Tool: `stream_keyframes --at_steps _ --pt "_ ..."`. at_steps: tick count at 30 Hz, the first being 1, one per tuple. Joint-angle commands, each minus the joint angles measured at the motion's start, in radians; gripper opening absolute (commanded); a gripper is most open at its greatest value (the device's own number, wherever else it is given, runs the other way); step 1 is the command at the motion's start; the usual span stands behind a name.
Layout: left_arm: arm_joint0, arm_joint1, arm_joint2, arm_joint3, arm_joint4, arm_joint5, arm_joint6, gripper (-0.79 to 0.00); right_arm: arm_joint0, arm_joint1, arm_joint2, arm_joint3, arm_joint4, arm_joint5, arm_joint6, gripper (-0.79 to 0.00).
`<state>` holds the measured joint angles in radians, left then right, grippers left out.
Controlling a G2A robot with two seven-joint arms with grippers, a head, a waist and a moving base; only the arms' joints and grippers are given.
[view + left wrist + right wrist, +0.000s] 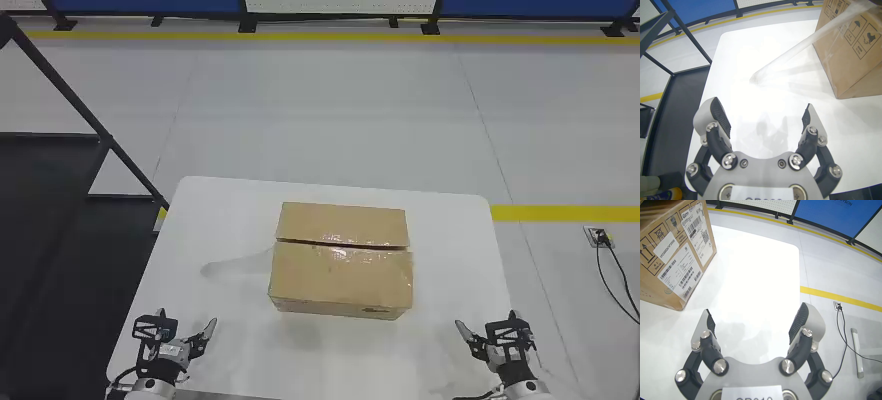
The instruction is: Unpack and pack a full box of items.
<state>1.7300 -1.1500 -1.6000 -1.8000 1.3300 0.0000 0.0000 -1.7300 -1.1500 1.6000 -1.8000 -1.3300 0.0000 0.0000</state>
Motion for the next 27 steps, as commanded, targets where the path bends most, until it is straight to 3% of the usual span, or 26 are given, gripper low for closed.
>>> stream_keyframes --at_steps 1,12,16,22,27 --pt "0.0 0.0 0.0 0.0 0.0 0.0 0.0 -0.001 0.0 0.0 0.0 0.0 0.0 0.0 0.0 -0.001" --pt "-0.008 -0.001 0.01 -0.005 0.006 -0.017 -0.014 0.0 0.007 -0.001 -0.007 -0.018 0.0 -0.011 0.002 0.0" --pt "-0.046 -0.003 0.014 -0.017 -0.028 -0.048 -0.013 0.0 0.022 -0.001 -0.012 -0.072 0.03 -0.084 0.01 0.0" --pt "-0.124 -0.002 -0.018 -0.057 -0.114 -0.112 -0.032 0.0 0.066 0.002 0.008 -0.189 0.217 -0.253 0.093 0.0" --pt "-0.18 -0.001 -0.032 -0.074 -0.147 -0.14 -0.09 0.0 0.122 0.001 0.008 -0.243 0.354 -0.271 0.186 0.0"
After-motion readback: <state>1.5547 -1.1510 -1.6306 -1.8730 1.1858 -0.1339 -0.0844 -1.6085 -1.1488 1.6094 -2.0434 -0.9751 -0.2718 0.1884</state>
